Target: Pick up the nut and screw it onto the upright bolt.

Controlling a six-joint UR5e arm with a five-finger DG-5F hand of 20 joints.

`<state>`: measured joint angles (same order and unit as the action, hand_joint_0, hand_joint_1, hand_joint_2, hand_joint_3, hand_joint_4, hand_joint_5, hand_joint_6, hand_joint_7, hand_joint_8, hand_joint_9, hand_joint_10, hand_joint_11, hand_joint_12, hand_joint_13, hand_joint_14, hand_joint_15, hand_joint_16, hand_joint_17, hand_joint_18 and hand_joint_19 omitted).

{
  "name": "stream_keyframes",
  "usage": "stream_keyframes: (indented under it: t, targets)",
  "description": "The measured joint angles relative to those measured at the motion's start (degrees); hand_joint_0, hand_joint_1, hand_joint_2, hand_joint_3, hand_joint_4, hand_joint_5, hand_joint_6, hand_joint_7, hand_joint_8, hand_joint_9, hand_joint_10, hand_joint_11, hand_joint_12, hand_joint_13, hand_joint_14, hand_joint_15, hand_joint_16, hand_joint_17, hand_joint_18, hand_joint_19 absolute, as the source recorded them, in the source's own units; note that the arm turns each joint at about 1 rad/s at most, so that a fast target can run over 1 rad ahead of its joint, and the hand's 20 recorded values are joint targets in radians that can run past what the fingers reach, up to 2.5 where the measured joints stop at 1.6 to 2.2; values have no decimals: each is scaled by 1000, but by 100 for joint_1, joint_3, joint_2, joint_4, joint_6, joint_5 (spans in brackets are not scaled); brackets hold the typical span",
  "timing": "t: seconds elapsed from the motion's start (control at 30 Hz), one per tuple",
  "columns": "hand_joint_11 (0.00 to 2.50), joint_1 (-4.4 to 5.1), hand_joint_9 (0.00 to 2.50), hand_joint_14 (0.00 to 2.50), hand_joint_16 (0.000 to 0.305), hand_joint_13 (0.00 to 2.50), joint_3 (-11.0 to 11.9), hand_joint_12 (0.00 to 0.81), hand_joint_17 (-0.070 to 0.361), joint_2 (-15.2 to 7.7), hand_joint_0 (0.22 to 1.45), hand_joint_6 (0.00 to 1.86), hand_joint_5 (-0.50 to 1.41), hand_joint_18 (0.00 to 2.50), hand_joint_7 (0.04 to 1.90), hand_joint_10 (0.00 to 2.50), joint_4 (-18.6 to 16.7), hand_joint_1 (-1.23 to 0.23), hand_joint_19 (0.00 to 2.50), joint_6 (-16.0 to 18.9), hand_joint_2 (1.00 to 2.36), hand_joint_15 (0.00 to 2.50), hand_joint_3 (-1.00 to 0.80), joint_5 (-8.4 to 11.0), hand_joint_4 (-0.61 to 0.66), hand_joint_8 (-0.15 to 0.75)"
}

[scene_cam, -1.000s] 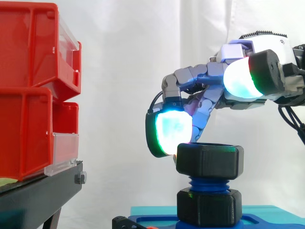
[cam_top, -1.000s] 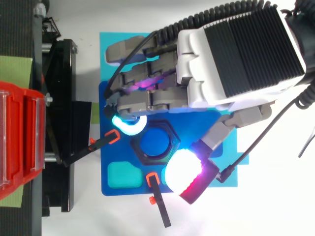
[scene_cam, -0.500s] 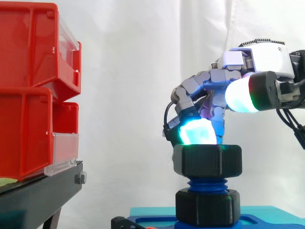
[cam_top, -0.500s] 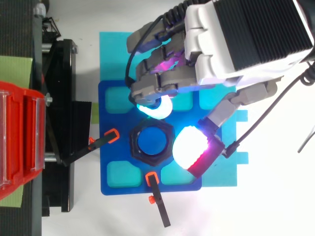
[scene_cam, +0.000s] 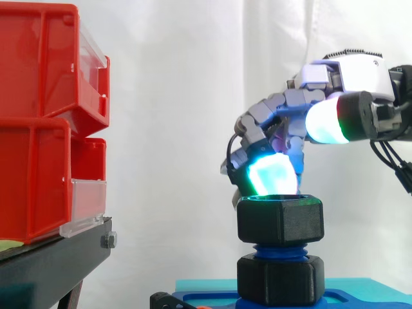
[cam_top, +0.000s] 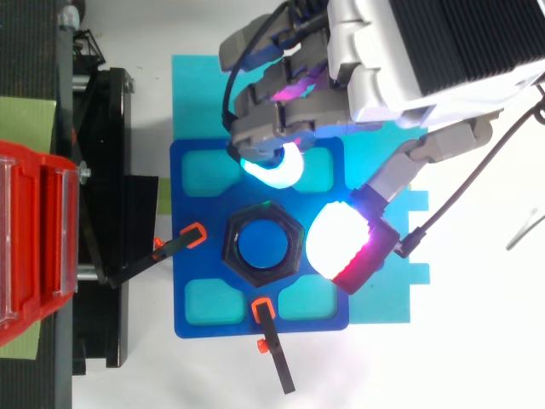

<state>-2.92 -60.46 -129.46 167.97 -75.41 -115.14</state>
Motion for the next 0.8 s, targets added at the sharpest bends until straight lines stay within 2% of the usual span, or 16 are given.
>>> stream_keyframes:
  t: [0.2, 0.37, 0.63, 0.8]
  targets:
    - [0, -5, 963, 0, 20, 696, 232, 223, 45, 0, 515, 502, -105, 393, 735, 0, 170, -200, 0, 0, 1000, 0, -500, -32, 221, 246]
    - [0, 19, 841, 0, 25, 604, 270, 246, 55, -5, 506, 502, -129, 314, 657, 0, 68, -173, 0, -6, 1000, 0, -500, -35, 202, 228]
    - [0, 128, 732, 0, 28, 529, 139, 255, 62, -49, 501, 502, -141, 236, 633, 0, -336, -151, 0, -5, 1000, 0, -500, 19, 194, 218]
    - [0, 237, 725, 0, 28, 518, -118, 259, 62, -90, 502, 501, -141, 226, 635, 0, -674, -144, 0, 36, 1000, 0, -500, 147, 194, 219]
